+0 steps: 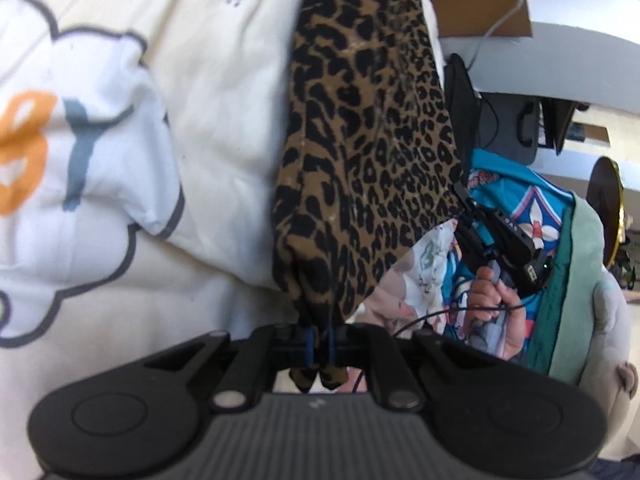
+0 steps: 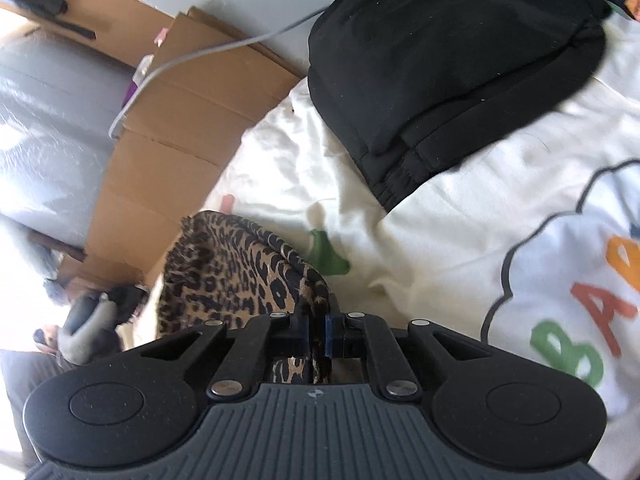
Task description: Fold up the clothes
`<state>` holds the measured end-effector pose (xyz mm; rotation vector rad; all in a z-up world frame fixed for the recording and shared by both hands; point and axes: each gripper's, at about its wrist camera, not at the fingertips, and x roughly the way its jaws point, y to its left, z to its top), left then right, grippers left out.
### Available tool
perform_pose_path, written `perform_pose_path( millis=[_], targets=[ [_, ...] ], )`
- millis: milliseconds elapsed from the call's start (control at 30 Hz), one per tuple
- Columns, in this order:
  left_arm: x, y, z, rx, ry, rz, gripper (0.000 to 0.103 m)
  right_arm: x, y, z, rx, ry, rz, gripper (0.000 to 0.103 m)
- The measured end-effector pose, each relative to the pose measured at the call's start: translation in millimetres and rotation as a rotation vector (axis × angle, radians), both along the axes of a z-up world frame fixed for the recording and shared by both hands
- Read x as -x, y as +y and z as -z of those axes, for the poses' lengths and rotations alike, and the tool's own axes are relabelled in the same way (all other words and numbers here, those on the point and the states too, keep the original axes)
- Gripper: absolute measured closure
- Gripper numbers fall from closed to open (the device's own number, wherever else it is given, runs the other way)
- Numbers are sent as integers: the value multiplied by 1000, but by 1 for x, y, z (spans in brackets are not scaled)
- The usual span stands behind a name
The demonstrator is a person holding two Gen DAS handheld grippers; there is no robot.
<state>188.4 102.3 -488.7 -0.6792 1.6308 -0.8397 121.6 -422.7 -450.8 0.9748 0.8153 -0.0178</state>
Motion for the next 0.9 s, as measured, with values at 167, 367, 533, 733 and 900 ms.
perform_pose_path(
  millis=[167,367,533,733,900],
  targets=[
    [-11,17,-18,-34,-21,45,97,22,6,-5,-39,47,14,98],
    [-23,34,-29,-77,-46,80,97,49,19,-4,-56,89,-7,98],
    [-32,40,-41,-167,-86,126,97,73,36,2,-90,127,-25,98],
    [-38,53,-50,-202,-86,121,97,87,48,4,-124,162,-75,98],
    [-57,50,-58,-247,-113,119,97,90,63,7,-88,178,-134,98]
  ],
)
